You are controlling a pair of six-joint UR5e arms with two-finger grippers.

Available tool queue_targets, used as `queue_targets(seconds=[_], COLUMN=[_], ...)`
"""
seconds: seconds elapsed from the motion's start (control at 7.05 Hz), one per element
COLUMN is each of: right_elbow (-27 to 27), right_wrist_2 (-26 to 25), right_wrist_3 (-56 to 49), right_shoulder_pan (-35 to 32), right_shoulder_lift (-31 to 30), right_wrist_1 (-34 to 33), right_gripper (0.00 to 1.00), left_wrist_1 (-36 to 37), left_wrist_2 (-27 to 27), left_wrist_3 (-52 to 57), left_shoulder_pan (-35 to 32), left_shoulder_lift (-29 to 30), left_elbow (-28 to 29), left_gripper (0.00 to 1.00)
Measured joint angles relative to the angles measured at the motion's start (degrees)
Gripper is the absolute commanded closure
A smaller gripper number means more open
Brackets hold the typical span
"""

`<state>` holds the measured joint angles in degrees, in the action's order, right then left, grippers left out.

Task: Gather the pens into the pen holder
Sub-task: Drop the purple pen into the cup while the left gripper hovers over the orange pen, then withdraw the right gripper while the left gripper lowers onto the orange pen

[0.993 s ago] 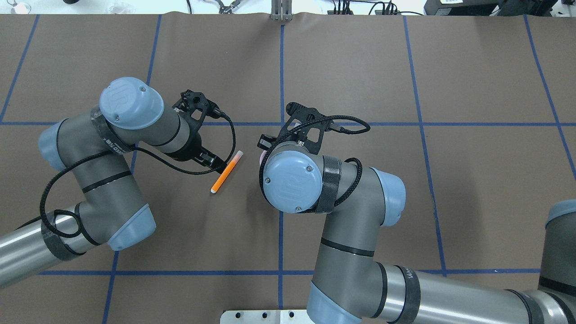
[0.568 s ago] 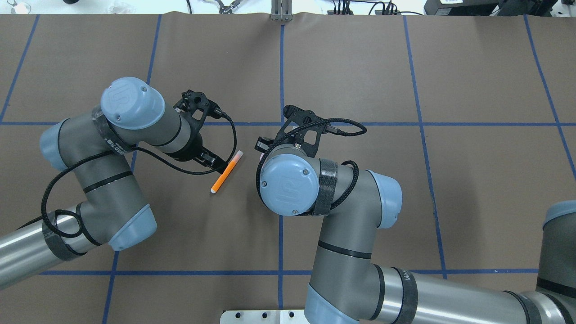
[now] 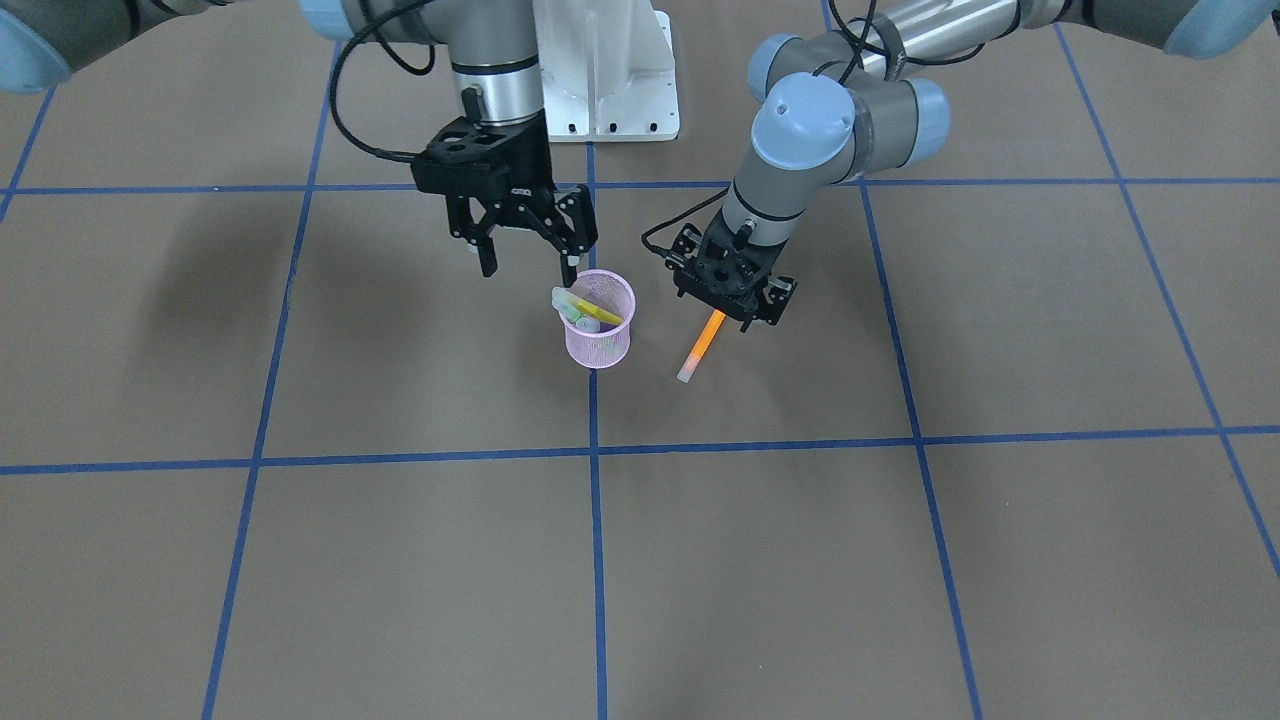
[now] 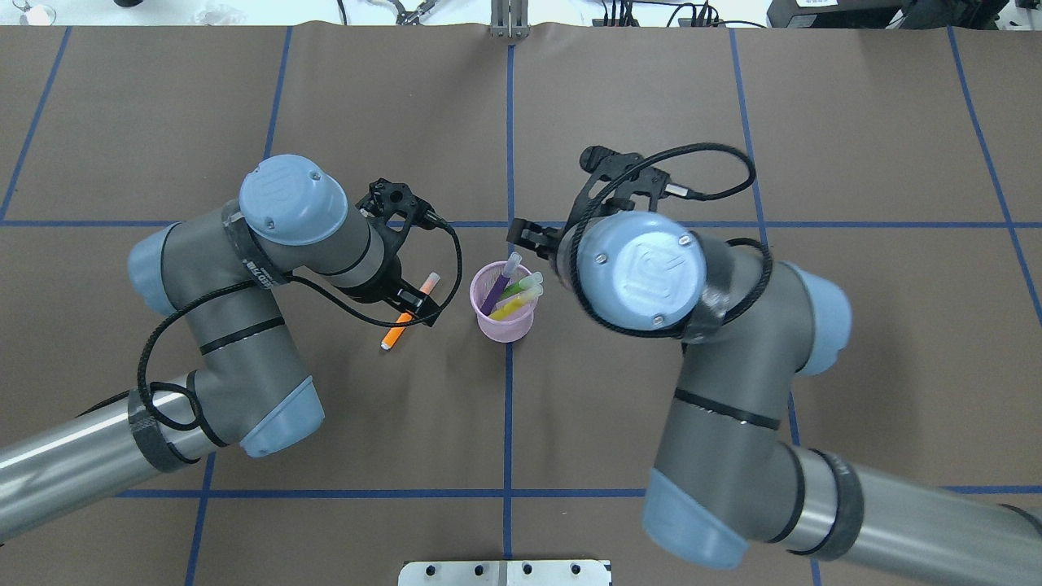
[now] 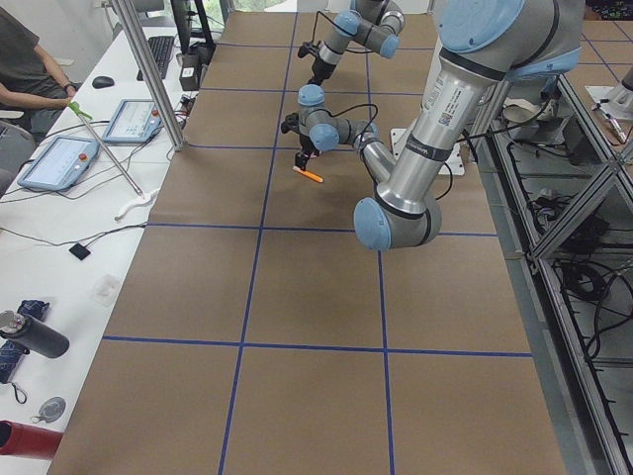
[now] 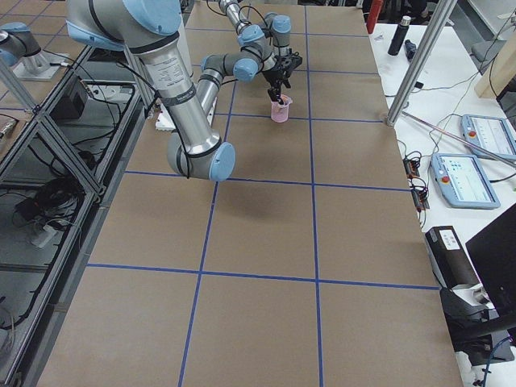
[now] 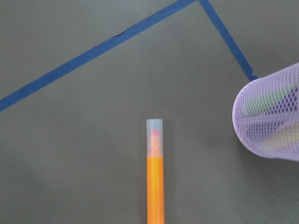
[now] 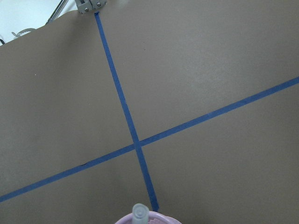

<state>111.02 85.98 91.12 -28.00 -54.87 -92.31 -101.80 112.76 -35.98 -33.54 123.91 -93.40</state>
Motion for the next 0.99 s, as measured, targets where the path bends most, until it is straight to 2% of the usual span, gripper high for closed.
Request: queue_targets(seconds=[0.28, 0.57, 0.99], right_elbow=[2.71, 3.16, 3.11], right_wrist_2=[9.41, 15.62, 17.46], right_wrist_3=[-3.1, -6.65, -8.34], right_shoulder_pan=[-6.5, -10.79, -12.42], right_shoulder_lift=[-3.09, -5.41, -6.82], right_wrist_1=[0.04, 0.07, 0.11], right_gripper=[0.0, 0.0, 0.0], left_wrist_1=[0.22, 2.11, 11.75], left_wrist_2=[-0.16, -0.09, 0.62], left_wrist_3=[2.89, 3.95, 6.16], left_shoulder_pan=[-0.31, -0.64, -0.76], left_shoulder_lift=[1.93, 2.77, 6.98], left_elbow=[3.66, 5.68, 6.93], left_gripper=[0.17, 0.19, 0.21])
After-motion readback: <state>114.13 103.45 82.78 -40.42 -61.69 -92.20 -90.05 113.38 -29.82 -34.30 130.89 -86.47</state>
